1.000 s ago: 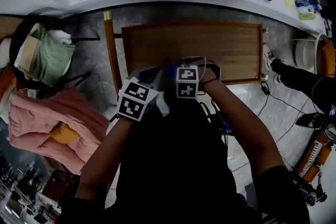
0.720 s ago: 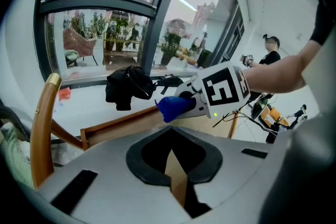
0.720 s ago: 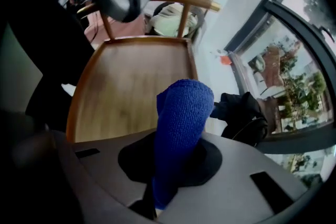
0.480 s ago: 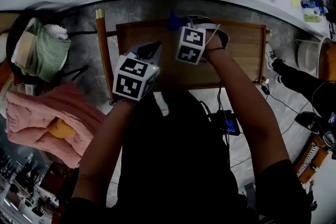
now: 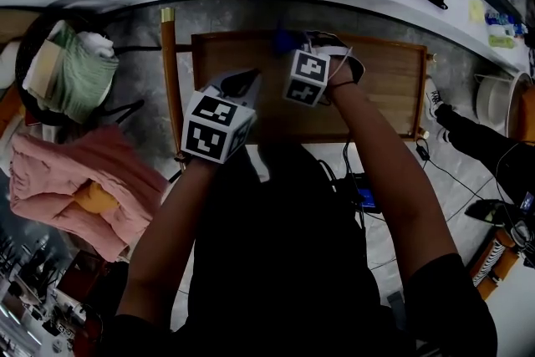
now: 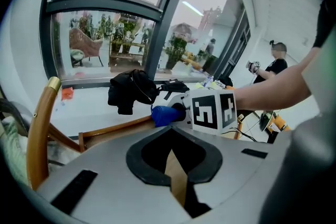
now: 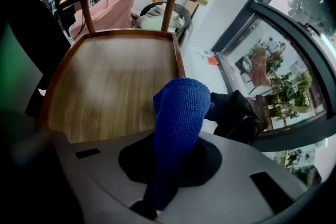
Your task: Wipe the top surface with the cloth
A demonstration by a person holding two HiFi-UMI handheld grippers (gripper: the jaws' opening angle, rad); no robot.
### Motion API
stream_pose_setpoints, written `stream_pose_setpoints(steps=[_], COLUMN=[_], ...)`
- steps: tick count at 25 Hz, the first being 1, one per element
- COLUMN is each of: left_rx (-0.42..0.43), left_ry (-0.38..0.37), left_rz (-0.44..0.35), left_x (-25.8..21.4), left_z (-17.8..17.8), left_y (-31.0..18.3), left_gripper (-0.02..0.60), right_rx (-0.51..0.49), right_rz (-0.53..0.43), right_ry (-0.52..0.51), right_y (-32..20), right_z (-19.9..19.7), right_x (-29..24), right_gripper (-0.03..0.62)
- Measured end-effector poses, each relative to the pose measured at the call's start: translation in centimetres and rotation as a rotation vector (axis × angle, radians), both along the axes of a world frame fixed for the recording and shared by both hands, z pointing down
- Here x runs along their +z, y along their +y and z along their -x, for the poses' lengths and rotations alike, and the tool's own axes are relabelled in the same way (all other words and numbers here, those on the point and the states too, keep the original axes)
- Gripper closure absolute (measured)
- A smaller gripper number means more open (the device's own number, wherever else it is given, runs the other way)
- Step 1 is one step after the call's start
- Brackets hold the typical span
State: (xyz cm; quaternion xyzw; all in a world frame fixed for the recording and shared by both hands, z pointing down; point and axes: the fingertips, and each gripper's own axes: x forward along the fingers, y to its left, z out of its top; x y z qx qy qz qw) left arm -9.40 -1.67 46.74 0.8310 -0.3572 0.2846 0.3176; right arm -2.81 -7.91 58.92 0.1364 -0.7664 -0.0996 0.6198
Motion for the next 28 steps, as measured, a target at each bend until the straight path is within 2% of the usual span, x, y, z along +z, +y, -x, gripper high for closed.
stream_pose_setpoints(steps=[3, 7, 12, 16, 20, 28], left_rx=[-0.001, 0.017, 0.040, 0.076, 0.107, 0.138], left_ry=[-0.003, -0.004, 0.000, 0.010, 0.021, 0.014], left_rz=[0.015, 0.026, 0.052, 0.066, 0.080, 0.114], left_x=[0.1, 0.3, 0.3, 0.2, 0.4, 0.9], left_z=[0.1, -0.3, -0.9, -1.9, -2.9, -3.5], left_y=[0.7, 1.9, 3.6, 5.1, 6.5, 8.5], left_gripper=[0.572, 0.572, 0.572, 0.572, 0.572, 0.572], right_rx=[-0.035, -0.083, -0.112, -0.136, -0.148, -0.195], right_rz=[0.074, 0.106, 0.240, 0.272, 0.359, 0.452], right_ry=[0.031, 0.063, 0.068, 0.038, 0.011, 0.037], right_y=[0.8, 2.9, 9.5, 14.5, 18.4, 21.8], right_z=[0.4, 0.4, 0.1, 0.2, -0.2, -0.6], right_x=[0.0, 0.3, 1.2, 1.5, 1.5, 1.6], right_gripper=[0.548, 0.548, 0.547, 0.548, 0.546, 0.546])
